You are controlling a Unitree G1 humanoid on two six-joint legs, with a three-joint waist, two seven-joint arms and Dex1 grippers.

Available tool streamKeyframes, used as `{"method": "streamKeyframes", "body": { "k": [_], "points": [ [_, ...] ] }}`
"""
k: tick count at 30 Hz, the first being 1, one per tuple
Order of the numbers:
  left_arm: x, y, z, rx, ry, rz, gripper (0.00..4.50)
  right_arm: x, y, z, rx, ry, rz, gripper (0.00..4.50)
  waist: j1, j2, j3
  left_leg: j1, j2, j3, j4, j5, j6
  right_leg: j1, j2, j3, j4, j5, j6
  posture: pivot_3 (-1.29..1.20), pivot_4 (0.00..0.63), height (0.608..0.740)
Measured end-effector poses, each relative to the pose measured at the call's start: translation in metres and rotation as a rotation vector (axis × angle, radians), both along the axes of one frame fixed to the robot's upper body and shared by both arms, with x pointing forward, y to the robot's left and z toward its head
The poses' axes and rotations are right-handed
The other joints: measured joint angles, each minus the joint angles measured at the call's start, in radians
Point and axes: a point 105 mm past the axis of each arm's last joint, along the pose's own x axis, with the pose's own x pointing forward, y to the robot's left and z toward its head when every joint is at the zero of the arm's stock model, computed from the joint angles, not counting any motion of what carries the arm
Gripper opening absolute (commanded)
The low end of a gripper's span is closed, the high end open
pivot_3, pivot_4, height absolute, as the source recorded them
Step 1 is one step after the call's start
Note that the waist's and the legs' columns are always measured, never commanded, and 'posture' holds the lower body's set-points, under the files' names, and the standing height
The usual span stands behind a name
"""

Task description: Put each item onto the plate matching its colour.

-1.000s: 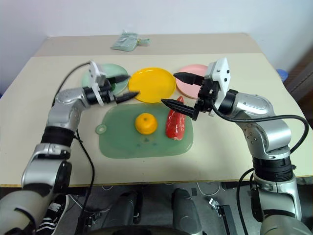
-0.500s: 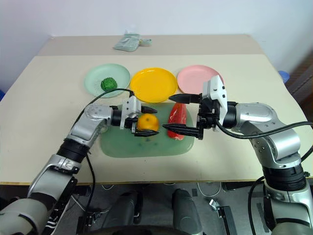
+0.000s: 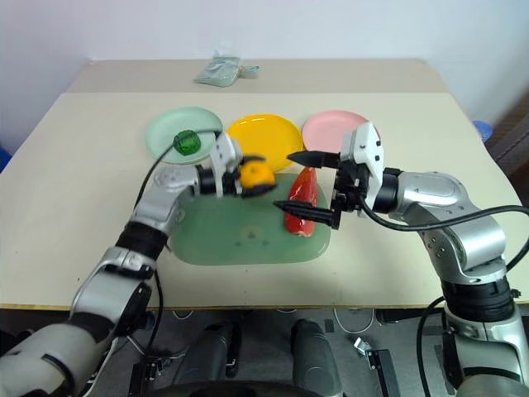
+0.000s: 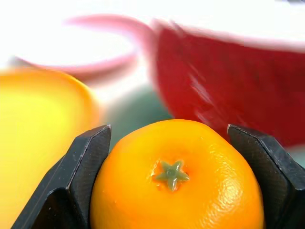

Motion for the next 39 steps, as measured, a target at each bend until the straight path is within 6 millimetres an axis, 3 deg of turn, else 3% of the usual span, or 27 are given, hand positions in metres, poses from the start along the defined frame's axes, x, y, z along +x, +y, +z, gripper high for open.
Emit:
{"method": "streamKeyframes", "body": {
  "k": [3,5,7,11,16,18,22,30,33,36,39],
  "points": [
    [0.032,0.008,0.048,-0.136,-0.078,0.213,3.38,0.017,-0.004,0.009,0.013,-0.071,-0.087,4.5,-0.001,0.0,0.0,0.0,0.0,0.0,0.0,-0.001,0.001,0.0,0.0,0.0,0.0,0.0,0.0,0.0,0.15,0.74],
    [0.049,0.017,0.061,-0.174,-0.1,0.348,3.38,0.032,-0.011,0.01,0.008,-0.098,-0.173,4.5,-0.003,0.0,0.0,0.001,0.0,0.0,-0.001,-0.001,0.001,0.0,0.0,0.0,-0.001,0.0,0.0,0.0,0.15,0.74],
    [0.057,0.019,0.056,-0.171,-0.089,0.421,3.38,0.042,-0.018,0.007,-0.013,-0.107,-0.24,4.5,-0.002,0.0,0.0,0.001,0.0,0.001,-0.002,-0.001,0.001,0.0,0.0,0.0,-0.001,0.0,0.0,0.0,0.15,0.74],
    [0.065,0.013,0.026,-0.116,-0.011,0.502,3.38,0.06,-0.032,0.001,-0.041,-0.112,-0.342,4.5,0.0,0.0,0.0,0.0,-0.001,0.001,-0.003,-0.001,0.001,-0.001,-0.001,0.0,-0.002,0.0,0.0,0.0,0.15,0.74],
    [0.06,-0.004,0.004,-0.106,0.082,0.449,3.38,0.061,-0.029,0.005,-0.031,-0.148,-0.348,4.5,-0.003,0.0,0.0,0.0,-0.001,0.001,-0.004,-0.001,0.001,-0.001,0.0,0.0,-0.002,0.0,0.0,0.0,0.15,0.74],
    [0.06,-0.004,0.0,-0.107,0.102,0.453,4.39,0.058,-0.027,0.005,-0.034,-0.152,-0.339,4.5,-0.004,0.0,0.0,0.0,-0.001,0.001,-0.004,-0.001,0.001,-0.001,0.0,0.0,-0.002,0.0,0.0,0.0,0.15,0.74],
    [0.06,-0.001,-0.001,-0.107,0.105,0.445,4.48,0.054,-0.027,-0.003,-0.044,-0.133,-0.332,4.5,-0.004,0.0,0.0,0.0,-0.001,0.001,-0.004,-0.001,0.001,-0.001,0.0,0.0,-0.002,0.0,0.0,0.0,0.15,0.74],
    [0.058,0.008,0.019,-0.13,0.017,0.379,4.48,0.051,-0.024,-0.003,-0.022,-0.068,-0.343,4.5,-0.003,0.0,0.0,0.0,-0.001,0.001,-0.004,0.0,0.001,-0.001,0.0,0.0,-0.002,0.0,0.0,0.0,0.15,0.74],
    [0.047,0.011,0.036,-0.184,-0.003,0.218,4.48,0.054,-0.025,-0.002,-0.021,-0.025,-0.396,4.5,-0.005,0.0,0.0,0.0,-0.001,0.001,-0.005,0.0,0.001,-0.001,0.0,0.0,-0.002,0.0,0.0,0.0,0.15,0.74],
    [0.021,0.027,0.046,-0.196,-0.016,-0.038,4.48,0.055,-0.022,0.004,-0.045,0.004,-0.486,4.5,-0.014,0.001,0.0,0.0,0.0,0.001,-0.006,0.0,0.001,-0.003,0.0,0.001,-0.001,0.0,0.0,0.0,0.15,0.74],
    [0.002,0.06,0.035,-0.154,0.039,-0.137,4.48,0.056,-0.019,0.014,-0.031,0.065,-0.568,4.5,-0.019,0.001,0.0,0.001,0.0,0.001,-0.007,0.0,0.001,-0.004,0.0,0.001,0.0,0.0,-0.001,0.0,0.15,0.74]
  ]
}}
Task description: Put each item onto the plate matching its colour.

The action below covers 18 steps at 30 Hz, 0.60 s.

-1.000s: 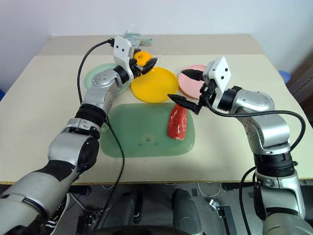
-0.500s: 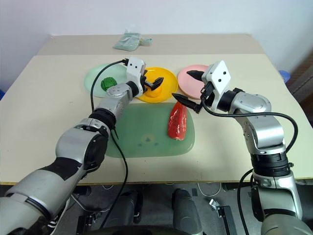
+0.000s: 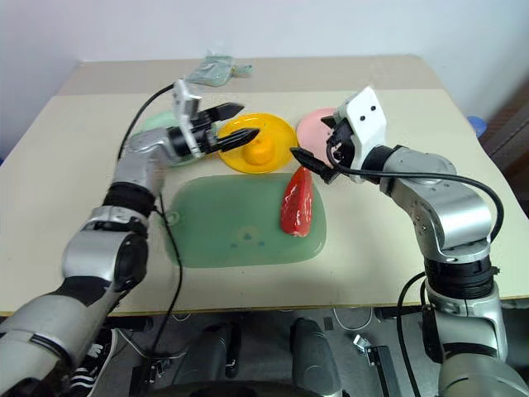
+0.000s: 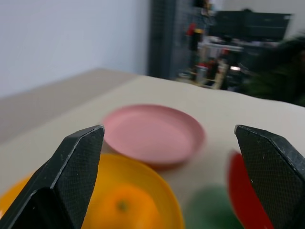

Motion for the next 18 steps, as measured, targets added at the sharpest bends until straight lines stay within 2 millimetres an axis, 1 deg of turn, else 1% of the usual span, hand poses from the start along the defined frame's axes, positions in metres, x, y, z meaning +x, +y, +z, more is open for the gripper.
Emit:
{"method": "streamKeyframes", "body": {
  "k": [2,3,6,7,9,11,14,16,18],
  "points": [
    [-0.011,0.015,-0.009,0.044,0.02,-0.038,4.48,0.001,0.002,0.007,0.05,0.083,-0.041,4.5,0.003,0.0,0.0,0.0,0.0,0.0,0.001,0.0,0.0,0.0,0.0,0.0,0.0,0.0,0.0,0.0,0.15,0.74],
    [-0.016,0.019,-0.012,0.064,0.025,-0.055,4.48,0.0,0.003,0.009,0.062,0.122,-0.061,4.5,0.007,0.0,0.0,0.0,0.0,-0.001,0.001,0.0,0.0,0.0,0.0,0.0,0.001,0.0,0.0,0.0,0.15,0.74],
    [-0.031,0.034,-0.018,0.123,0.05,-0.076,4.48,-0.002,0.01,0.007,0.042,0.247,-0.111,4.5,0.018,0.0,0.0,-0.001,0.0,-0.001,0.001,0.0,0.0,0.0,-0.001,0.0,0.0,0.0,0.0,0.0,0.15,0.74],
    [-0.037,0.04,-0.02,0.148,0.054,-0.085,4.48,-0.003,0.013,0.003,0.042,0.284,-0.122,4.5,0.019,0.0,0.0,-0.001,0.0,-0.001,0.001,0.0,0.0,0.001,-0.001,0.0,0.0,0.0,0.0,0.0,0.15,0.74],
    [-0.048,0.043,-0.02,0.175,0.022,-0.111,4.48,-0.003,0.015,-0.01,0.03,0.346,-0.143,4.5,0.019,0.0,0.0,-0.001,0.0,-0.001,0.001,0.0,0.0,0.001,-0.001,0.0,0.0,0.0,0.0,0.0,0.15,0.74],
    [-0.06,0.043,-0.02,0.178,0.004,-0.15,4.48,-0.004,0.012,-0.021,0.014,0.384,-0.171,4.5,0.018,0.0,0.0,-0.001,0.0,-0.001,0.001,0.0,0.0,0.001,-0.002,0.0,0.0,0.0,0.0,0.0,0.15,0.74],
    [-0.073,0.044,-0.015,0.182,-0.023,-0.195,4.48,-0.001,0.002,-0.03,0.024,0.445,-0.225,4.5,0.012,0.0,0.0,-0.001,0.0,-0.001,0.001,0.0,0.0,0.001,-0.001,0.0,0.0,0.0,0.0,0.0,0.15,0.74],
    [-0.081,0.047,-0.011,0.206,-0.052,-0.225,4.48,-0.001,-0.005,-0.042,0.025,0.507,-0.267,4.5,0.008,0.0,0.0,0.0,0.0,0.0,0.0,0.0,0.0,0.001,-0.001,0.0,0.0,0.0,0.0,0.0,0.15,0.74],
    [-0.087,0.051,-0.013,0.234,-0.056,-0.236,4.48,-0.001,-0.011,-0.055,0.027,0.567,-0.313,4.5,0.006,0.0,0.0,0.0,0.0,0.0,0.0,0.0,0.0,0.0,-0.001,0.0,0.0,0.0,0.0,0.0,0.15,0.74]
  ]
}}
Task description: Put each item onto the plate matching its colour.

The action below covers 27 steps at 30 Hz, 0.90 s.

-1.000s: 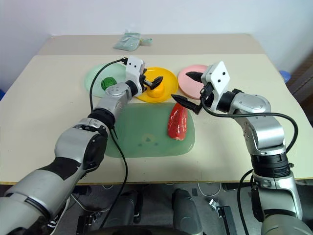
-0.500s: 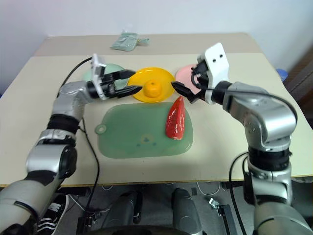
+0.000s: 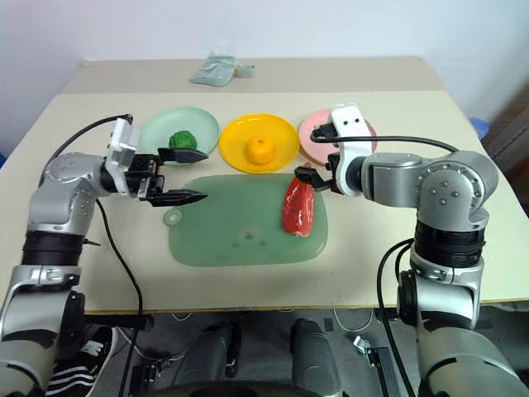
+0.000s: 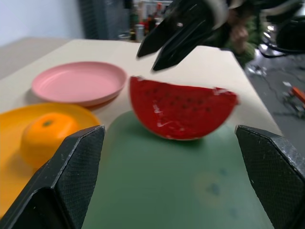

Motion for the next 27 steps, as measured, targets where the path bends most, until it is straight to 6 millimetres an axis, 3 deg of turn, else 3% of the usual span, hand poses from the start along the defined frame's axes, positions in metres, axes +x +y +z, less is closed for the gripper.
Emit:
{"method": "streamKeyframes", "body": {
  "k": [10,20,27],
  "points": [
    [-0.012,0.0,0.002,0.04,-0.054,-0.047,4.48,-0.012,0.018,0.0,0.124,0.148,-0.023,4.5,0.0,0.0,0.0,0.0,0.001,0.0,0.001,0.0,0.0,0.0,0.001,0.0,-0.001,0.0,0.0,0.0,0.15,0.74],
    [-0.011,-0.008,0.001,0.025,-0.072,-0.026,4.48,-0.014,0.022,-0.024,0.006,0.22,-0.046,4.5,0.001,0.0,0.0,-0.001,0.001,0.0,0.0,0.0,0.0,0.0,0.001,0.0,-0.002,0.0,0.0,0.0,0.15,0.74],
    [-0.011,-0.012,-0.001,0.012,-0.073,-0.015,4.48,-0.013,0.025,-0.028,-0.025,0.235,-0.036,4.5,0.001,0.0,0.0,-0.001,0.001,0.0,0.0,0.0,0.0,0.0,0.001,0.0,-0.002,0.0,0.0,0.0,0.15,0.74]
  ]
}}
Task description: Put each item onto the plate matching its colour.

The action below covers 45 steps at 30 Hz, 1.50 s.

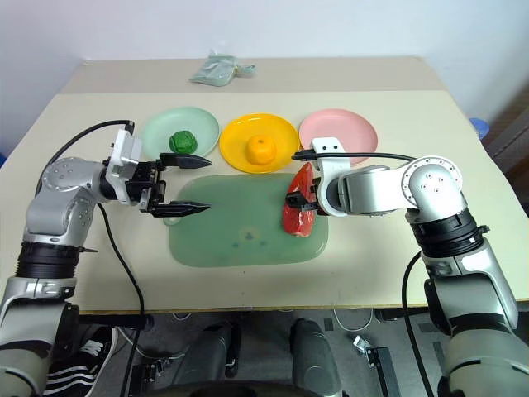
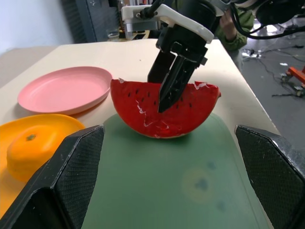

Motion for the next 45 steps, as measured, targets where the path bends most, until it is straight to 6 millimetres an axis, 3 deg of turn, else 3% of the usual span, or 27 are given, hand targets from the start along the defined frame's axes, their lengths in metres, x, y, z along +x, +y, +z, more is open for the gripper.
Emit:
{"method": "streamKeyframes", "body": {
  "k": [2,5,11,16,20,25,28,32,36,39,44,45],
  "points": [
    [0.0,0.0,-0.001,-0.001,0.004,0.002,4.48,-0.001,0.002,-0.003,-0.008,0.011,0.012,4.5,0.0,0.0,0.0,0.0,0.0,0.0,0.0,0.0,0.0,0.0,0.0,0.0,0.0,0.0,0.0,0.0,0.15,0.74],
    [-0.002,-0.001,-0.001,0.001,-0.002,0.001,4.5,-0.002,0.003,-0.005,-0.013,0.016,0.02,3.67,0.001,0.0,0.0,0.0,0.0,0.0,0.0,0.0,0.0,0.0,0.0,0.0,0.0,0.0,0.0,0.0,0.15,0.74],
    [-0.002,0.0,-0.004,-0.003,0.01,0.014,4.5,-0.001,0.001,0.004,-0.034,-0.014,0.032,0.78,0.0,0.0,0.0,0.0,0.0,0.0,0.0,0.0,0.0,0.0,0.0,0.0,-0.001,0.0,0.0,0.0,0.15,0.74],
    [-0.002,0.0,-0.005,-0.011,0.018,0.012,4.5,-0.002,-0.007,0.008,-0.1,-0.02,0.053,0.78,0.001,0.0,0.0,0.0,0.0,0.0,0.0,0.0,0.0,0.0,0.0,0.0,-0.001,0.0,0.0,0.0,0.15,0.74],
    [0.0,0.0,-0.004,-0.021,0.017,0.027,4.5,0.007,-0.012,0.028,-0.123,-0.082,0.05,0.78,0.001,0.0,0.0,0.0,0.0,0.0,-0.001,0.0,0.0,0.0,0.0,0.0,-0.002,0.0,0.0,0.0,0.15,0.74],
    [0.024,-0.007,0.015,-0.15,0.006,0.141,4.5,0.049,-0.031,0.08,-0.155,-0.339,-0.022,0.78,0.007,0.0,0.0,-0.001,0.0,0.0,-0.001,0.0,0.0,0.0,0.0,0.0,-0.004,0.0,0.0,0.0,0.15,0.74],
    [0.034,-0.013,0.02,-0.19,0.011,0.207,4.5,0.08,-0.05,0.097,-0.174,-0.515,-0.068,0.78,0.004,0.0,0.0,-0.002,0.0,0.001,-0.001,0.0,0.001,0.0,0.0,0.0,-0.007,0.001,0.001,0.0,0.15,0.74],
    [0.037,-0.012,0.014,-0.154,0.0,0.247,4.5,0.116,-0.07,0.079,-0.239,-0.612,-0.06,0.78,-0.007,0.0,0.0,-0.002,0.0,0.002,-0.003,0.0,0.001,-0.001,0.0,0.0,-0.008,0.001,0.001,0.0,0.15,0.74],
    [0.034,-0.009,0.011,-0.145,-0.009,0.262,4.5,0.133,-0.073,0.051,-0.259,-0.651,-0.005,0.78,-0.021,0.001,0.001,-0.002,0.0,0.002,-0.004,0.0,0.001,-0.001,0.0,0.0,-0.008,0.001,0.001,0.0,0.15,0.74],
    [0.031,-0.007,0.011,-0.133,-0.017,0.274,4.5,0.138,-0.067,0.04,-0.205,-0.64,0.029,1.81,-0.025,0.001,0.001,-0.002,0.0,0.002,-0.004,0.0,0.001,-0.001,0.0,0.0,-0.007,0.001,0.001,0.0,0.15,0.74],
    [0.03,0.0,0.009,-0.119,-0.023,0.298,4.5,0.14,-0.072,0.043,-0.185,-0.668,0.047,4.31,-0.023,0.001,0.001,-0.002,-0.001,0.002,-0.004,0.0,0.001,-0.001,0.0,0.0,-0.007,0.001,0.001,0.0,0.15,0.74],
    [0.03,0.001,0.009,-0.119,-0.021,0.301,4.5,0.141,-0.073,0.046,-0.188,-0.678,0.043,4.44,-0.022,0.001,0.001,-0.002,-0.001,0.002,-0.004,0.0,0.001,-0.001,0.0,0.0,-0.007,0.001,0.001,0.0,0.15,0.74]
  ]
}}
